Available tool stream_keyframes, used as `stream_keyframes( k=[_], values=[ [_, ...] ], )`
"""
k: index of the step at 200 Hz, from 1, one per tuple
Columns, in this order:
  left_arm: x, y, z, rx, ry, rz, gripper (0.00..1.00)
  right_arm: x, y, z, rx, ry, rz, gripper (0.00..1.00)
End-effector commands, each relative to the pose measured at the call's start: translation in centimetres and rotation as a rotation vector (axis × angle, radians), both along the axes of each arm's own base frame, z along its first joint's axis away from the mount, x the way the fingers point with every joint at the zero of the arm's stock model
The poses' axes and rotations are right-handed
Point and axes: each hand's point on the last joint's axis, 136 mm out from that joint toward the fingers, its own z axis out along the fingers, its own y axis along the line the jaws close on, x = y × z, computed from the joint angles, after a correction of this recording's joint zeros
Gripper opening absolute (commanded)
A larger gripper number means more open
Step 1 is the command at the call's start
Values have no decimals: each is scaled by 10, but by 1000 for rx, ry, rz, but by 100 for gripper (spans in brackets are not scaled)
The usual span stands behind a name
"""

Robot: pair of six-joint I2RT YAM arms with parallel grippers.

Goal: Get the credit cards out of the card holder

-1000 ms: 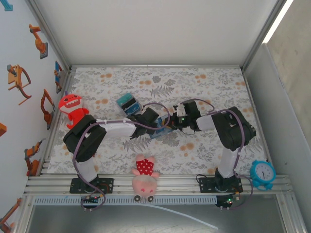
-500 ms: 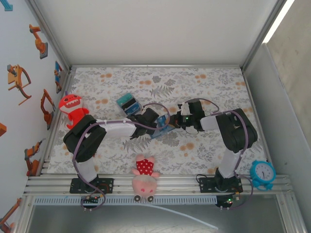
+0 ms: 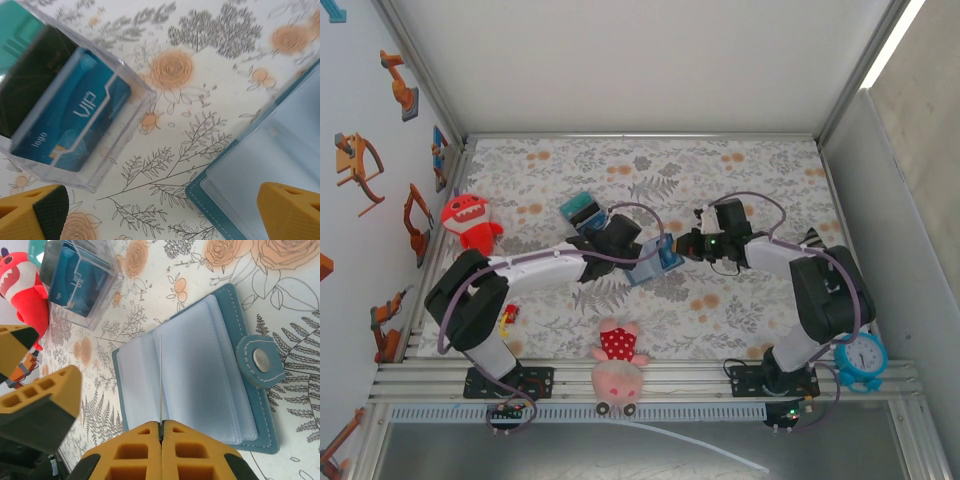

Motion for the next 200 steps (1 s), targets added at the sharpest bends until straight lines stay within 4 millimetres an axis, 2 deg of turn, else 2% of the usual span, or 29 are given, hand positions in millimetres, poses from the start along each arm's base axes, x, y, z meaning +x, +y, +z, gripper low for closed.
stream_keyframes(
  k=[1,30,69,126,160,200],
  values=[
    [1,-6,32,-71,-43,-36,97,5,-3,19,-23,-93,20,0],
    [0,-16,54,-196,-35,-155,97,0,0,43,1,-191,73,0],
    [-7,-24,79,-340,17,-378,97,-22,12,75,-4,-335,228,0],
    [-21,-35,83,-430,130,-600,100,-53,31,109,57,-468,416,0],
    [-46,-55,90,-521,210,-767,89,-68,39,116,79,-494,511,0],
    [-60,-62,87,-532,273,-850,78,-79,49,121,86,-520,598,0]
  ],
)
